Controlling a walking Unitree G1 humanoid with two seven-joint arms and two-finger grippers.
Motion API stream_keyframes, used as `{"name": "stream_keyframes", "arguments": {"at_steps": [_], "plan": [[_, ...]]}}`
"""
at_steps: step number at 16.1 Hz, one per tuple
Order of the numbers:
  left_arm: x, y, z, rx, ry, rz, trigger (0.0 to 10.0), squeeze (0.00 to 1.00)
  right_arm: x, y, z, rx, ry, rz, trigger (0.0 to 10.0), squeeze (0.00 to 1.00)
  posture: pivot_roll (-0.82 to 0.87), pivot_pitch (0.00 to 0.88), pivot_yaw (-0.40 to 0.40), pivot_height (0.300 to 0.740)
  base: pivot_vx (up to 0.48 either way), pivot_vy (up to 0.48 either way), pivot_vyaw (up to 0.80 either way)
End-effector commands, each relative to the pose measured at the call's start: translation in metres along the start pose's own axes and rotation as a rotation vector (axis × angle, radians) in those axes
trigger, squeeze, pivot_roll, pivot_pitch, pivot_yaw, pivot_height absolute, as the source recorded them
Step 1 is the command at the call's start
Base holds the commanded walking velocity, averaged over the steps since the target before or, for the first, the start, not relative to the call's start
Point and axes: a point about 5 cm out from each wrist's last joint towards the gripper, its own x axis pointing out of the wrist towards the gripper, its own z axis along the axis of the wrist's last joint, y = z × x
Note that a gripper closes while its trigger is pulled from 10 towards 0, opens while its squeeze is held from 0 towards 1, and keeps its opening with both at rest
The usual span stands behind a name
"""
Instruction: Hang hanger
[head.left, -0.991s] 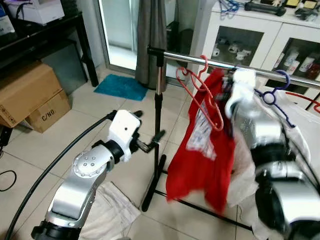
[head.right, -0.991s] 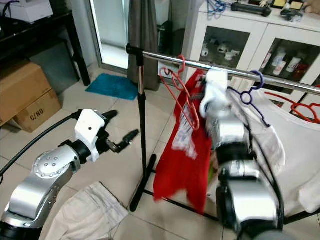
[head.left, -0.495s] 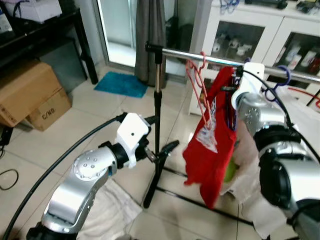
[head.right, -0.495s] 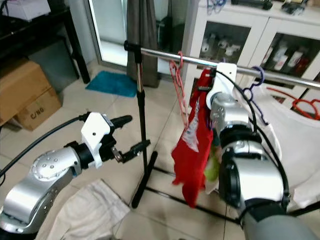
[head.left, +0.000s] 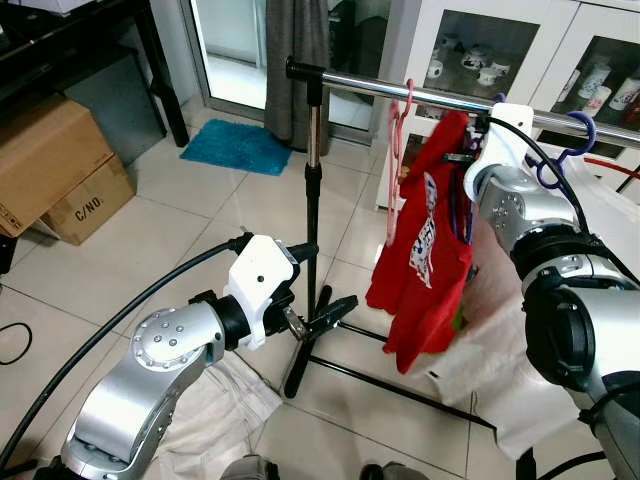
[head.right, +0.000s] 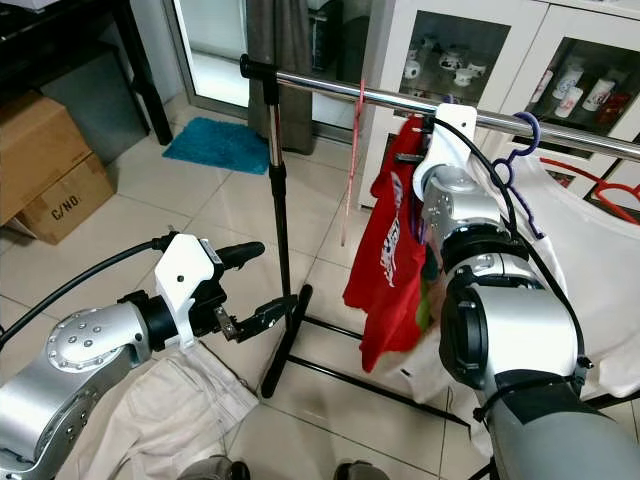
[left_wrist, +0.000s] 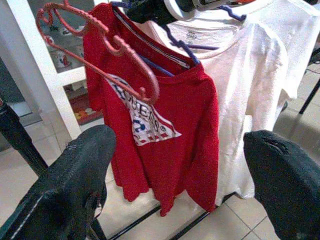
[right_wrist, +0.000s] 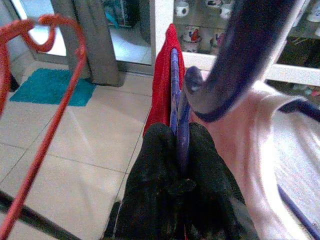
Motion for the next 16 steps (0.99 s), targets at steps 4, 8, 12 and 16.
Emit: {"name": "stream_keyframes", "arguments": {"at_steps": [4,8,12,16], "plan": [[0.002,0.003,0.003,-0.008,-0.022,0.029,10.0,0.82,-0.001,-0.009,0.003,0.009,-0.029,0.044,10.0,1.00,0.12,0.106,-0.009,0.740,0.000,0.000,0.00],[0.006,0.012,-0.002,-0.022,-0.010,0.095,10.0,0.84,-0.023,-0.027,0.021,0.051,-0.144,0.147,10.0,1.00,0.10,0.039,0.022,0.740,0.000,0.000,0.00],[0.003,0.031,-0.011,-0.133,-0.067,0.318,10.0,1.00,-0.102,-0.044,-0.010,-0.026,-0.174,0.273,10.0,1.00,0.07,0.000,0.051,0.740,0.000,0.000,0.00],[0.006,0.044,-0.022,-0.129,-0.034,0.538,10.0,1.00,-0.147,-0.034,-0.073,0.075,-0.134,0.114,10.0,1.00,0.05,0.000,0.045,0.740,0.000,0.000,0.00]]}}
